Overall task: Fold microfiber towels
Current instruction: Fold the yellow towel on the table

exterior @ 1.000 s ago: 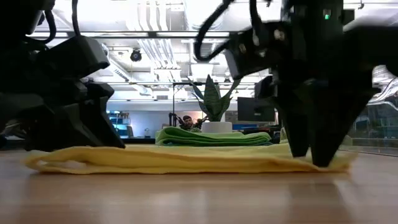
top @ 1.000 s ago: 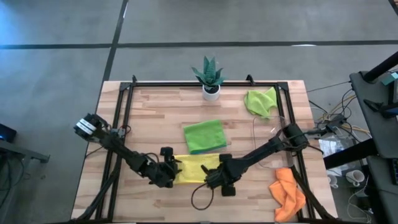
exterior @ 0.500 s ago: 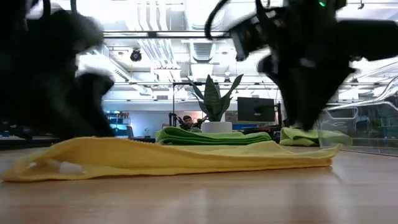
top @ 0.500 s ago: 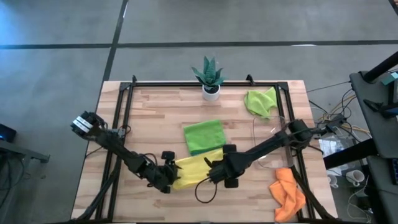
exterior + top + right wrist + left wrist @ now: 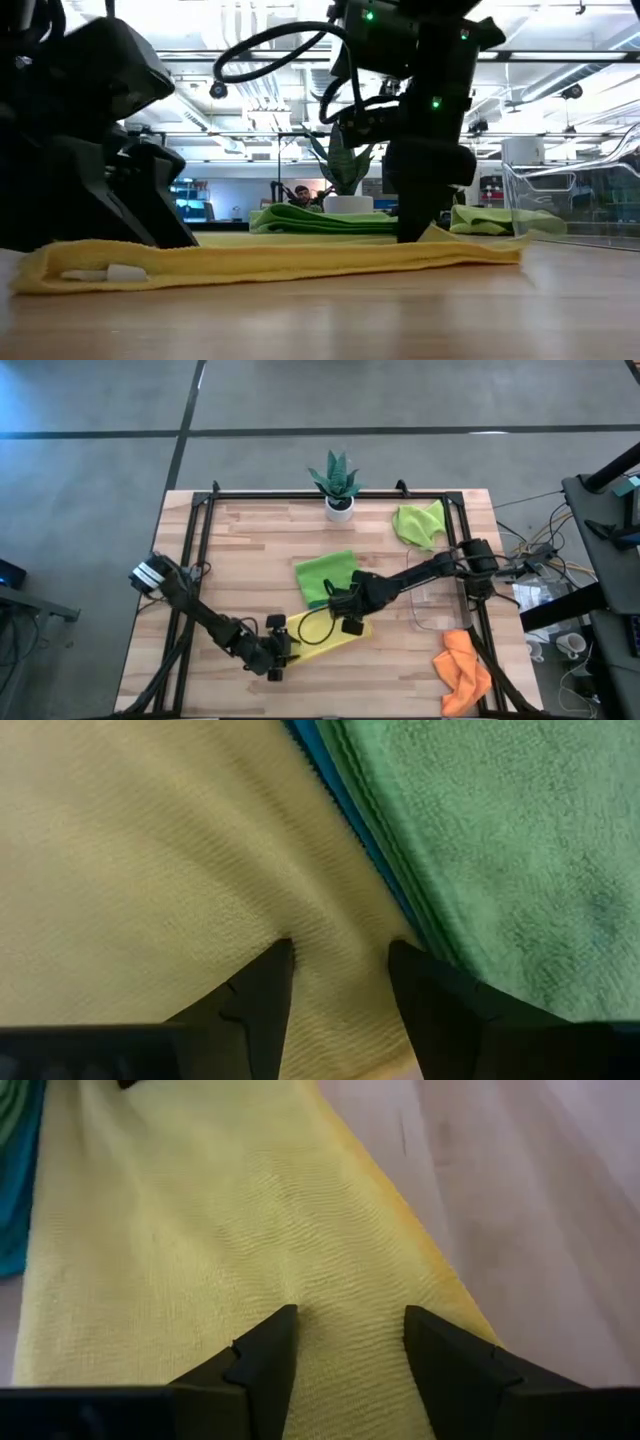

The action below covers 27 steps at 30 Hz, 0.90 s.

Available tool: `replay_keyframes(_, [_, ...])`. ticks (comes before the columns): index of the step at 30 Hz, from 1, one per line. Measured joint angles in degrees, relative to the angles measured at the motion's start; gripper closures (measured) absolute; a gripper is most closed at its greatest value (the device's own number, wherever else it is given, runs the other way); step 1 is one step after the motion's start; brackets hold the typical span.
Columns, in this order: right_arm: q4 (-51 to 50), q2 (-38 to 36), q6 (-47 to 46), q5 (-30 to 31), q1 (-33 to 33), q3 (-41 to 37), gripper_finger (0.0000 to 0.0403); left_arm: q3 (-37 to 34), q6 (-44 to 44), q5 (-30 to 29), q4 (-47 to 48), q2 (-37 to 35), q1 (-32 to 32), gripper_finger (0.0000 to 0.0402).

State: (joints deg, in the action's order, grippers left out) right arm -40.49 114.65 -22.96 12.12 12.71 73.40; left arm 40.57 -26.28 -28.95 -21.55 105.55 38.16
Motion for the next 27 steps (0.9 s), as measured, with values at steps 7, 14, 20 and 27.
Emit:
replay_keyframes(7, [-4.8, -2.2, 0.2, -2.7, 2.5, 1.9, 0.024, 3.4, 3.2, 3.1, 3.1, -1.1, 2.1, 0.023])
replay_keyframes(14, [-1.3, -10.3, -4.2, 0.3, 5.2, 3.8, 0.0216, 3.8, 6.1, -12.6, 12.6, -10.9, 1.7, 0.023])
replay_keyframes(20, [-0.8, -12.1, -13.9, 4.6, 10.2, 2.1, 0.0189, 3.1, 5.6, -17.6, 10.4, -15.3, 1.9, 0.023])
replay_keyframes(27, [-1.0, -11.6, -26.7, 6.0, 13.0, 1.7, 0.0184, 3.0, 4.9, -16.8, 5.4, -15.5, 3.2, 0.023])
